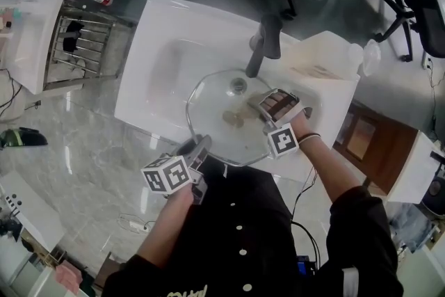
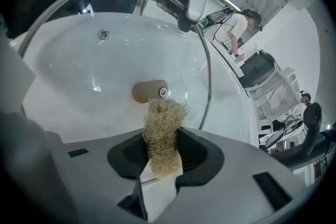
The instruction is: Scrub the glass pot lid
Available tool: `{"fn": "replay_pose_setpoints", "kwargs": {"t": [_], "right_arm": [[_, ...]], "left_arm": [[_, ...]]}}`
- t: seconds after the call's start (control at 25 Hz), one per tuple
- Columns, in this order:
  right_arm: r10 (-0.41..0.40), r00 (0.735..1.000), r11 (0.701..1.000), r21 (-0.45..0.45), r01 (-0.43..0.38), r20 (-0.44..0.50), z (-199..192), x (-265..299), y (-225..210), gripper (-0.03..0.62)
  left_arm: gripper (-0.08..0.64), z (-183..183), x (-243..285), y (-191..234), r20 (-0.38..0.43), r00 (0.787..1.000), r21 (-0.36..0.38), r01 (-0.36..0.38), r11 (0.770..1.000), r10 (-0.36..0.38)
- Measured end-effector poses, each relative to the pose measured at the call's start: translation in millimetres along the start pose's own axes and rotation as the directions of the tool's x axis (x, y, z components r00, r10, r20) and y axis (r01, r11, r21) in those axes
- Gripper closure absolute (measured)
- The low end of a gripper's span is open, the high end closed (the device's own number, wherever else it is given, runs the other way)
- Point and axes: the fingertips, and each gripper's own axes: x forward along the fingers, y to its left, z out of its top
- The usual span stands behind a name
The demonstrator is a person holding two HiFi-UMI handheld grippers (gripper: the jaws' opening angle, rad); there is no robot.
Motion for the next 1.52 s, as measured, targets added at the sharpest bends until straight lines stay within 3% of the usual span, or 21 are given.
{"fn": "replay_pose_setpoints", "kwargs": {"t": [0.4,0.64,0.84,0.96,1.12,1.28,1.4,1.52], "right_arm": [[0.109,0.993,0.990,-0.087,-0.112,-0.036,-20,-24,26,0.446],[0.245,0.965,0.957,-0.138,-0.257,-0.096,-36,-38,44,0.446],[0.264,0.958,0.946,-0.165,-0.280,-0.113,-34,-39,43,0.445],[0.219,0.971,0.961,-0.152,-0.232,-0.095,-31,-38,35,0.445],[0.083,0.997,0.996,-0.039,-0.083,0.002,-6,-33,3,0.445],[0.039,0.998,0.997,0.064,-0.042,0.044,22,-15,-23,0.445],[-0.055,0.996,0.988,0.151,0.043,0.076,45,2,-55,0.445],[-0.096,0.991,0.985,0.154,0.080,0.097,68,14,-72,0.445]], "left_arm": [[0.407,0,0,0,0.006,1.000,0.000,0.006,1.000,-0.006],[0.407,0,0,1,0.003,1.000,0.001,0.014,1.000,-0.014],[0.407,0,-1,1,0.004,1.000,-0.001,0.016,1.000,-0.016],[0.407,0,-1,0,0.002,1.000,0.001,0.016,1.000,-0.016],[0.405,0,-1,-1,-0.003,1.000,0.003,0.020,1.000,-0.020],[0.405,0,0,-1,0.000,1.000,-0.003,0.027,1.000,-0.027],[0.405,0,0,-1,0.006,1.000,-0.005,0.031,1.000,-0.031],[0.405,0,1,-1,0.008,0.999,-0.009,0.037,0.999,-0.037]]}}
